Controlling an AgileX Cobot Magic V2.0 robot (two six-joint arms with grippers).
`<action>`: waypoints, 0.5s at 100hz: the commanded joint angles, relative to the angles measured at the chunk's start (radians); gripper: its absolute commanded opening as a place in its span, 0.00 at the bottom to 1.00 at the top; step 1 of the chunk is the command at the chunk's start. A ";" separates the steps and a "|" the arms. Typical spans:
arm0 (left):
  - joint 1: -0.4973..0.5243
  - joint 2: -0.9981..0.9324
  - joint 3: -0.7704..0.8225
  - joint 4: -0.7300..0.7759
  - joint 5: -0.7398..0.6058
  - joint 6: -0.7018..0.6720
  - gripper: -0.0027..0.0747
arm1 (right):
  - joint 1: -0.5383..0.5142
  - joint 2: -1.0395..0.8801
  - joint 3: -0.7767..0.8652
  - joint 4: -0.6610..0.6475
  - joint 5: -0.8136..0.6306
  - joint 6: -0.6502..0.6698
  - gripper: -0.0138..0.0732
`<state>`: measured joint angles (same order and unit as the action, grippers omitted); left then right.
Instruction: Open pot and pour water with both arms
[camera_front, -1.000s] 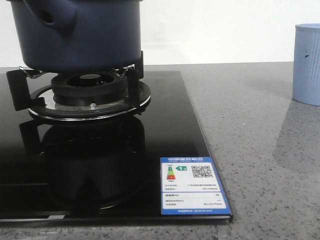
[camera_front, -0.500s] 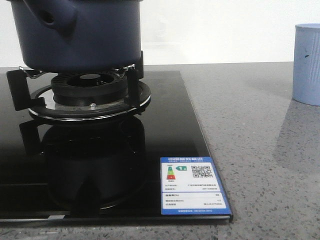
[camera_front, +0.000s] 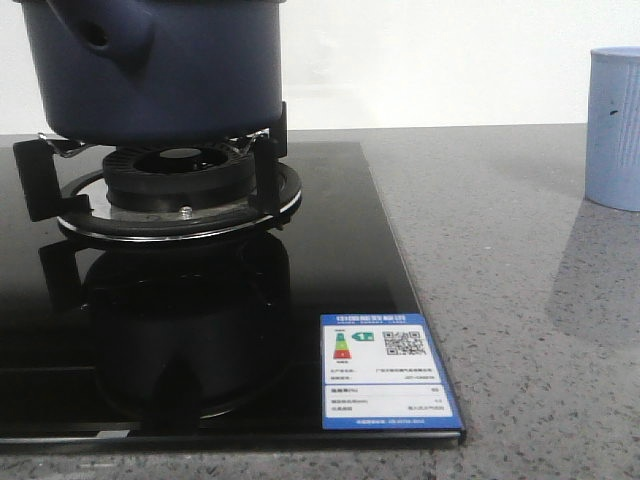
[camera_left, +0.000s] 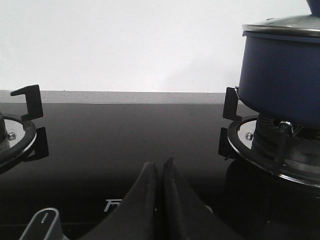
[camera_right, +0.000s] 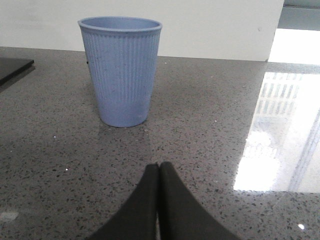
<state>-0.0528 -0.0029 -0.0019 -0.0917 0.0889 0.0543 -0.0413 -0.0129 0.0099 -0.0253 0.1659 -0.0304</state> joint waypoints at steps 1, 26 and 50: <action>0.004 -0.025 0.014 -0.003 -0.078 -0.007 0.01 | 0.002 -0.018 0.017 -0.012 -0.088 -0.004 0.09; 0.004 -0.025 0.014 -0.003 -0.078 -0.007 0.01 | 0.002 -0.018 0.017 -0.012 -0.092 -0.004 0.09; 0.004 -0.025 0.014 -0.003 -0.078 -0.007 0.01 | 0.002 -0.018 0.017 0.049 -0.097 -0.004 0.09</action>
<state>-0.0528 -0.0029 -0.0019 -0.0917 0.0889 0.0543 -0.0413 -0.0129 0.0099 -0.0130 0.1593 -0.0304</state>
